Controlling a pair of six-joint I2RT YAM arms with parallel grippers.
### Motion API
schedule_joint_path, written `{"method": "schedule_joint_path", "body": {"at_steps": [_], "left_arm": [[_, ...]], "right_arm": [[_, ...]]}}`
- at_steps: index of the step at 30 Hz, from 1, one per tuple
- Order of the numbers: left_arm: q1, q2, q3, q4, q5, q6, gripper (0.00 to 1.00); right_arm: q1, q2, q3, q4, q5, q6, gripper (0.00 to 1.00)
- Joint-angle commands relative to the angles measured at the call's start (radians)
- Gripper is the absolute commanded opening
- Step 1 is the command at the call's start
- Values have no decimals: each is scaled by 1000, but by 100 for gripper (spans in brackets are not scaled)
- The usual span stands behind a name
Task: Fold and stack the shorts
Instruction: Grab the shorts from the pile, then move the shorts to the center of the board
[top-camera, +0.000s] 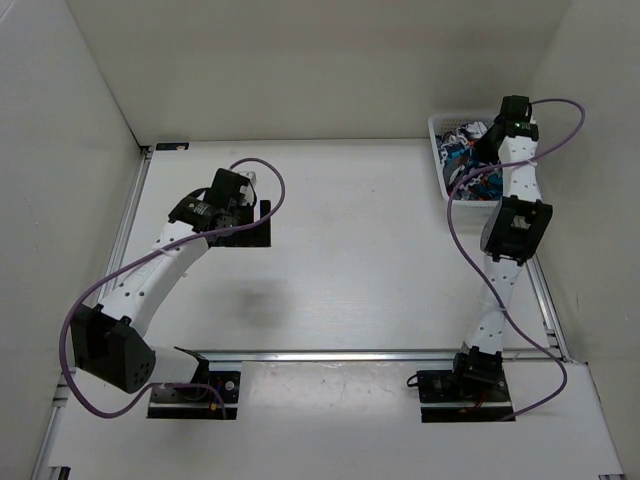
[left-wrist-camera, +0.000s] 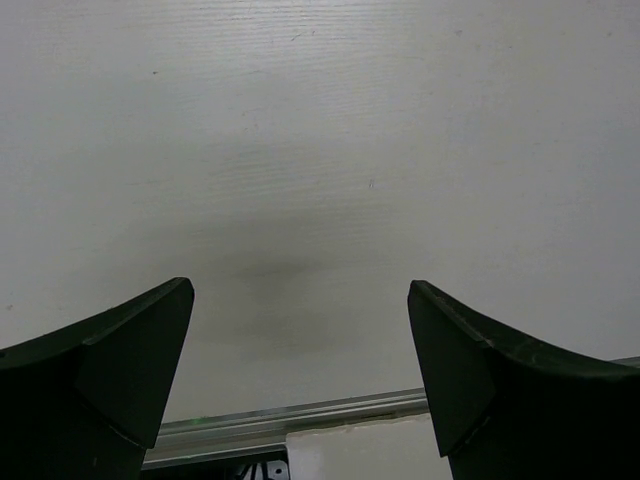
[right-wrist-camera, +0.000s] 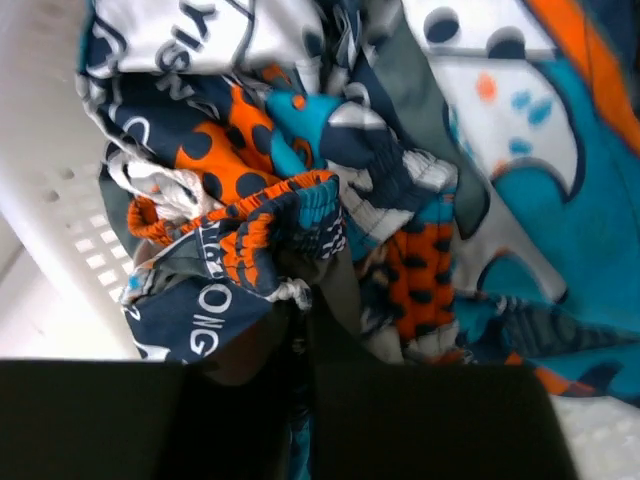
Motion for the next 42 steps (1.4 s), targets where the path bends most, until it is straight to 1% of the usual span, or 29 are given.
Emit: {"method": "schedule_joint_path", "body": {"at_steps": [1, 2, 4, 5, 10, 11, 12, 13, 14, 15, 16, 17, 19, 23, 24, 26, 27, 28, 29, 30, 31, 33, 35, 36, 38, 39, 40, 41, 42], "left_arm": [[-5, 6, 48, -22, -23, -9, 100], [-15, 6, 57, -22, -23, -18, 100], [-15, 6, 69, -22, -13, -29, 100], [-24, 6, 69, -22, -4, -29, 100], [-33, -21, 115, -13, 42, -29, 100], [-33, -21, 124, -4, 33, -29, 100], [-18, -21, 170, -4, -33, -29, 100], [-1, -3, 215, -35, -50, -38, 100], [20, 20, 265, -72, -50, -38, 100], [54, 69, 369, -103, -64, -38, 100], [65, 90, 422, -161, -88, -38, 100], [74, 109, 468, -186, -88, -50, 100], [108, 133, 572, -233, -92, -64, 100], [195, 123, 661, -283, -82, -89, 100], [220, 109, 671, -283, -73, -89, 100], [287, 74, 671, -295, -26, -99, 100], [304, 58, 657, -275, -6, -99, 100], [327, 29, 642, -263, 17, -99, 100], [327, 19, 599, -248, 75, -99, 100], [327, 18, 577, -234, 97, -99, 100], [327, 9, 560, -234, 111, -108, 100], [312, 9, 507, -234, 134, -109, 100], [266, -11, 459, -246, 111, -118, 100], [254, -29, 372, -219, 111, -131, 100], [214, -93, 259, -173, 143, -156, 100], [194, -116, 141, -151, 155, -197, 96], [173, -139, 76, -107, 166, -226, 94], [147, -164, 9, -79, 166, -254, 90], [105, -211, -118, -59, 178, -326, 86]], "right_arm": [[11, -100, 1, 7, -30, 44, 3], [20, -183, -77, 39, 19, 53, 0], [31, -322, -166, 62, 78, 53, 0], [60, -370, -186, 84, 101, 11, 0], [161, -667, -210, 102, 149, -134, 0], [208, -706, -201, 111, 133, -169, 0], [236, -767, -191, 112, 133, -180, 0], [265, -788, -176, 112, 133, -192, 0], [337, -803, -123, 112, 110, -230, 0], [374, -812, -92, 112, 84, -252, 0], [452, -824, -64, 112, 69, -269, 0], [489, -825, -34, 102, 52, -292, 0], [581, -860, -47, 102, -3, -301, 0], [689, -932, -211, 102, -17, -269, 0], [702, -968, -319, 102, -17, -243, 0], [721, -1007, -456, 113, 10, -208, 0], [721, -1037, -607, 151, 23, -197, 0], [721, -1038, -678, 173, 49, -197, 2], [710, -1038, -738, 187, 82, -188, 13], [690, -1013, -777, 187, 102, -187, 50], [642, -986, -795, 137, 103, -172, 61], [603, -941, -776, 67, 63, -158, 62], [603, -991, -866, 107, 76, -158, 69], [603, -1066, -913, 127, 86, -169, 78], [603, -1166, -1042, 141, 95, -169, 78], [603, -1194, -1085, 141, 95, -157, 78], [594, -1220, -1128, 141, 77, -148, 70], [594, -1269, -1218, 130, 57, -120, 66], [594, -1292, -1263, 119, 29, -106, 60]]}}
